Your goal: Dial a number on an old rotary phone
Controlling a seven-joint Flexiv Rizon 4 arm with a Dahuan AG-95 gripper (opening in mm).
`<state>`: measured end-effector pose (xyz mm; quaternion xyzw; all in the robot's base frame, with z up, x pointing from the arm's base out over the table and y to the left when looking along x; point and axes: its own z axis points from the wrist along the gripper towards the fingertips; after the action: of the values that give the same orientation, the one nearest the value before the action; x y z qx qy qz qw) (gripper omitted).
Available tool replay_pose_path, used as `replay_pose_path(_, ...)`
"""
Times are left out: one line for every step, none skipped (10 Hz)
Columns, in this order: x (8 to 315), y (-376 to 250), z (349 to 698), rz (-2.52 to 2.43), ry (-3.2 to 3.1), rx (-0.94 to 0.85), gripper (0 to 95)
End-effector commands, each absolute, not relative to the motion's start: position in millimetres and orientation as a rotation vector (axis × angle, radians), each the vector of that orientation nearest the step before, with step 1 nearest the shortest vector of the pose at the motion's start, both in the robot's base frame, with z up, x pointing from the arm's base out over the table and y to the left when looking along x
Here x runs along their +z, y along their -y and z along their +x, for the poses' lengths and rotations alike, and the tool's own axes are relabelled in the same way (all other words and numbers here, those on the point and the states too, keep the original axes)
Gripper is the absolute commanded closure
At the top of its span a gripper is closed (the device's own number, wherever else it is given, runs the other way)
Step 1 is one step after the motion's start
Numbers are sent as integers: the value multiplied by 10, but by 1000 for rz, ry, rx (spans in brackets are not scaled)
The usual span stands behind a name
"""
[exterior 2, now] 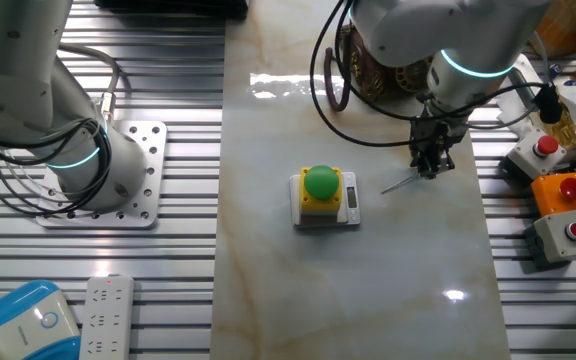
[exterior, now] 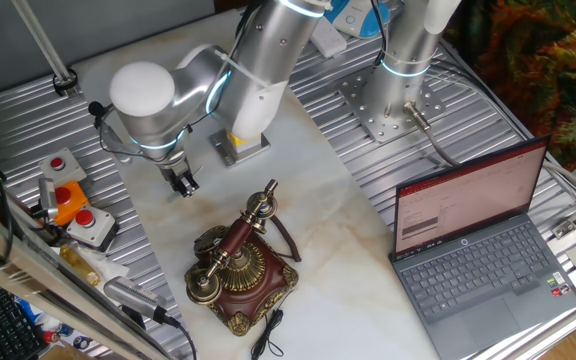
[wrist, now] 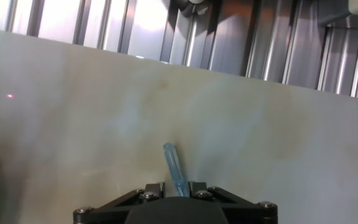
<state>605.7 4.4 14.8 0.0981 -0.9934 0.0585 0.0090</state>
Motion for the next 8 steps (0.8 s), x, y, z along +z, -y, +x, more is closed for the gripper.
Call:
replay_pose_path(125, -32, 6059, 310, 3106, 185, 760)
replay_pose_path(122, -32, 6060, 309, 3108, 183, 760)
replay_pose_path(122, -32, 6060, 306, 3107, 187, 760)
replay_pose_path(121, -33, 6060, 303, 3107, 188, 760)
replay_pose_path(121, -33, 6059, 301, 3103, 188, 760)
replay_pose_path(119, -34, 6050, 292, 3104, 186, 760)
replay_pose_path(115, -36, 6026, 290, 3105, 184, 760)
replay_pose_path(111, -36, 6015, 290, 3105, 183, 760)
